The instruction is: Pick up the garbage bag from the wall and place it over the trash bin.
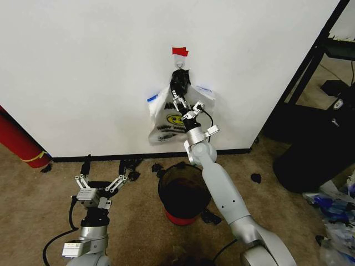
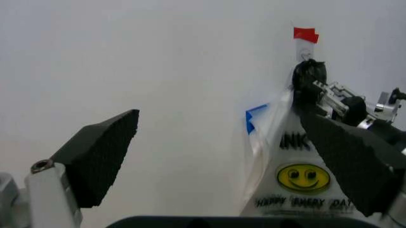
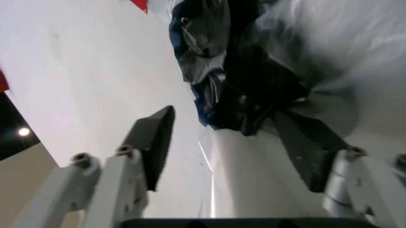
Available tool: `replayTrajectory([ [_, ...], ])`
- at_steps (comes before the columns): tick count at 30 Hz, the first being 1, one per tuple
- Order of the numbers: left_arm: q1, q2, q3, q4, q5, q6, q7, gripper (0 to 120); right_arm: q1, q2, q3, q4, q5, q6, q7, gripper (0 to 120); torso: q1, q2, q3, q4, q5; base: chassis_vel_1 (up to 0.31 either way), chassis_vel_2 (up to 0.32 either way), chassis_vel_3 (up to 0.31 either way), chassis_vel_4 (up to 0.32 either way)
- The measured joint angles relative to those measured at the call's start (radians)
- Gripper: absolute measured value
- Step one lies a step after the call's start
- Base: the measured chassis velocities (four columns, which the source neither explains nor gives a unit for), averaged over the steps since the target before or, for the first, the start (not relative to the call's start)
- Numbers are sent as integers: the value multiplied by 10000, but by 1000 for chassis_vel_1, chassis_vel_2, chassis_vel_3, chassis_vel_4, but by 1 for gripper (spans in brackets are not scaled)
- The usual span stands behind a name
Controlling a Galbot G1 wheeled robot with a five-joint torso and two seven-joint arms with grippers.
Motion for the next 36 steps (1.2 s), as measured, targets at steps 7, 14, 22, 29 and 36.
replayTrajectory([
  [7, -18, -8, 10, 4, 0, 4, 3, 100, -137, -79, 14, -24, -36, 18, -48, 29, 0, 0, 0, 0, 0, 0, 0, 0, 0],
  [14, -14, -26, 18, 50, 0, -1, 4, 100, -150, -135, 160, -188, -106, 50, -123, 11, 0, 0, 0, 0, 0, 0, 0, 0, 0],
  [22, 10, -41, 22, 52, 4, -9, 14, 100, -67, -60, 278, -276, -122, 51, -125, 4, 0, 0, 0, 0, 0, 0, 0, 0, 0],
  [29, 14, -84, 32, 51, 12, -28, 21, 100, -147, -82, 220, -359, -366, 80, -267, 11, 0, 0, 0, 0, 0, 0, 0, 0, 0],
  [36, 19, -128, 51, 77, 30, -47, 29, 100, -113, -105, 224, -403, -387, 88, -293, 29, 0, 0, 0, 0, 0, 0, 0, 0, 0],
])
